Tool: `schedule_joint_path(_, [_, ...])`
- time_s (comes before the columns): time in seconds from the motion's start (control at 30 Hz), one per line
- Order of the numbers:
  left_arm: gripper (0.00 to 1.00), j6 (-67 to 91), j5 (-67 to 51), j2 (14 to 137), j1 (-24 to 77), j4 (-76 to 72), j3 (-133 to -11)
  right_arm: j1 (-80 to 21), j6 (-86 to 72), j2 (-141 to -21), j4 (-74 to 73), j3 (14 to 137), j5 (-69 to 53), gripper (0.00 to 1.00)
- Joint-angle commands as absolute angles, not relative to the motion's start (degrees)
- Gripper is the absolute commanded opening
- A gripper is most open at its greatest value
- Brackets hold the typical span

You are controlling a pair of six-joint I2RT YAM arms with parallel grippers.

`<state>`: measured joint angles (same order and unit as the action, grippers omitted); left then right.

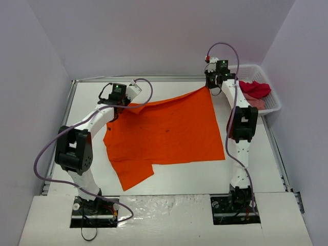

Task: Fold and stack the t-shirts
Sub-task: Grap the side of the flattened tshirt furthest away from the robot with both arms, then fold the flattened tshirt in 1/3 of the way

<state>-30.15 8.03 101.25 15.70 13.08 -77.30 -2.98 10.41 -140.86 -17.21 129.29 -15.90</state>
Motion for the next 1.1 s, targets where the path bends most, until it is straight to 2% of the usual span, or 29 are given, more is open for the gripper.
schedule_joint_path(0.0, [0.02,-31.55,9.84,97.83,15.73,13.53,-79.63,-2.72,10.99,-135.53,-17.93,128.06,-15.03,0.0])
schedule_joint_path(0.5, [0.02,-31.02,7.56,89.83,15.21,18.89,-78.14,-2.73,12.39,-127.97,-18.19,116.2,-15.64,0.0])
schedule_joint_path(1.07, [0.02,-30.24,6.24,84.29,16.35,21.44,-69.61,-2.81,14.15,-121.21,-18.11,105.39,-15.29,0.0])
